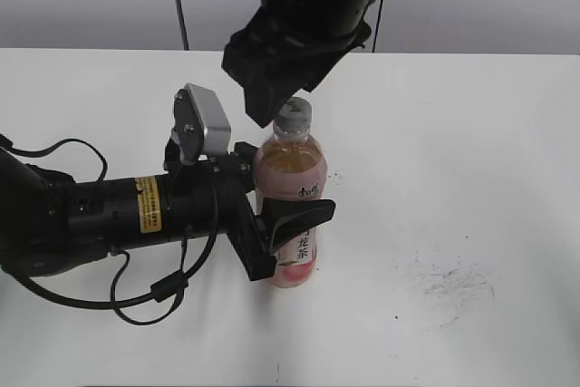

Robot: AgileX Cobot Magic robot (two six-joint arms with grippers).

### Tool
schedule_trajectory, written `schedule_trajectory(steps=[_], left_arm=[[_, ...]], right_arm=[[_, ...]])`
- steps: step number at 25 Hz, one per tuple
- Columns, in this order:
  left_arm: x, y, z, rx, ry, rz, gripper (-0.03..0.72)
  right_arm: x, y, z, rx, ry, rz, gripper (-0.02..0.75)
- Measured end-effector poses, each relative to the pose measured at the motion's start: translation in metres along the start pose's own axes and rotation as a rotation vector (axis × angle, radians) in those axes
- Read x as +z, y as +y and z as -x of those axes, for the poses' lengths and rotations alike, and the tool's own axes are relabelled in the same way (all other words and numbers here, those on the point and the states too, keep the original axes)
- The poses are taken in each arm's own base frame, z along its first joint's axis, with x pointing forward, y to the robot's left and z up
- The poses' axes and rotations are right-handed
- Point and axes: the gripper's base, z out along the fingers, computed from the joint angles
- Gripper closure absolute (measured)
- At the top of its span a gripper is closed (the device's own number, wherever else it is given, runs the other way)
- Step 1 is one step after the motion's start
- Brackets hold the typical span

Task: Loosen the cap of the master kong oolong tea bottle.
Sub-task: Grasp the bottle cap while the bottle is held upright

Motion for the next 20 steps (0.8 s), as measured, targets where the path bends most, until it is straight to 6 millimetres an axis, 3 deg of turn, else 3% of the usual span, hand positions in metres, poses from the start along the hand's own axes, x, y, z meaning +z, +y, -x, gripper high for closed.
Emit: schedule_trajectory(steps=[8, 14, 20], left_arm=[[0.0000, 0.0001, 0.0000, 0.000, 0.000, 0.001, 0.264], [0.0000, 0.0003, 0.0001, -0.002, -0.001, 0.003, 0.264], [0.0000, 0.0003, 0.0000, -0.002, 0.000, 0.003, 0.264]], right_arm=[[0.0001, -0.0039, -0.0012, 0.198, 0.008, -0.044, 0.278], [0.0039, -0.0028, -0.0034, 0.221, 0.021, -0.032, 0.365], [-0.0016, -0.0016, -0.0043, 0.222, 0.009, -0.028, 0.382]])
